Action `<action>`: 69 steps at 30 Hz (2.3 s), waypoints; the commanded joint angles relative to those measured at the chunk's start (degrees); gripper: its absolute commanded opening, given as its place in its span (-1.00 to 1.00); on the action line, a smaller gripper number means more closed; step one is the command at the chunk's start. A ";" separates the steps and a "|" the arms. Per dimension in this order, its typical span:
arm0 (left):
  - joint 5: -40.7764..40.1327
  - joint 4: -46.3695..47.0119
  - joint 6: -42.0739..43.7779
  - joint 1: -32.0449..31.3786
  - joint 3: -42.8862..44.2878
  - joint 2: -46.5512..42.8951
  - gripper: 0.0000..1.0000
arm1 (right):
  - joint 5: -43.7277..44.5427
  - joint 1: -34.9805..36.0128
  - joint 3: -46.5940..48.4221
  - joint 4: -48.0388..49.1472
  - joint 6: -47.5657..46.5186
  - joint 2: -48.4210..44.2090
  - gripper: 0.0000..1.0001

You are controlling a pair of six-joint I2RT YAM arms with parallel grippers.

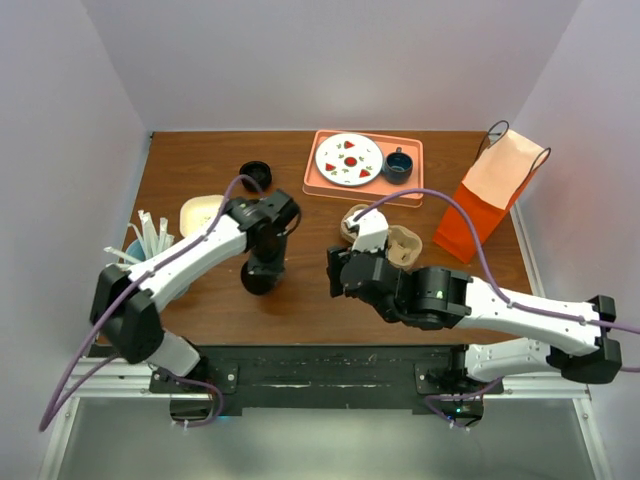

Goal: Pack the takeout coffee

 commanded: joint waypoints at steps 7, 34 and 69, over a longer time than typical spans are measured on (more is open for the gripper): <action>0.74 -11.07 12.13 -3.68 22.07 15.89 -0.98 | -5.90 -7.07 1.09 -1.33 -3.78 -6.77 0.34; -1.96 -11.16 14.60 -4.47 27.35 23.45 -0.39 | -5.38 -7.78 -1.82 0.25 -4.39 -8.36 0.35; -10.15 21.10 9.59 10.64 -2.26 10.18 -0.09 | -43.08 -22.72 -21.24 55.27 27.95 20.46 -0.09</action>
